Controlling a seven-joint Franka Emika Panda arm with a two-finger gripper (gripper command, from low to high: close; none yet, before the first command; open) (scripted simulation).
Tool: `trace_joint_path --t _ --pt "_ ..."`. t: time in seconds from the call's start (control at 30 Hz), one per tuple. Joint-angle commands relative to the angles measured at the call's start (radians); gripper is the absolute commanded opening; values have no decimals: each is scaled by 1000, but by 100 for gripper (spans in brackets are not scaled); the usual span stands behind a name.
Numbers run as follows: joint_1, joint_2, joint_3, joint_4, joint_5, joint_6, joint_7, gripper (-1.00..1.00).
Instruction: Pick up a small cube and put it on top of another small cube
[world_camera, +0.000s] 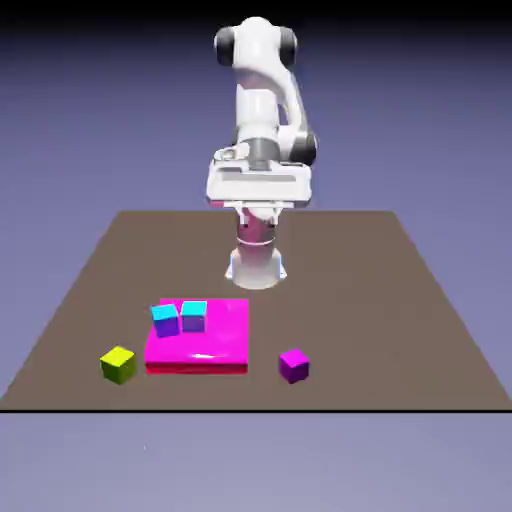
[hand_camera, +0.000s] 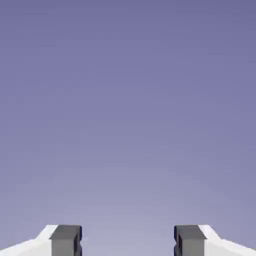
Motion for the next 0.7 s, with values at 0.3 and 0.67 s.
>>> trace_joint_path --t 0.3,0.67 --pt "-203 325 239 117 15 -151 435 0" --pt "-427 682 502 246 32 -317 913 0"
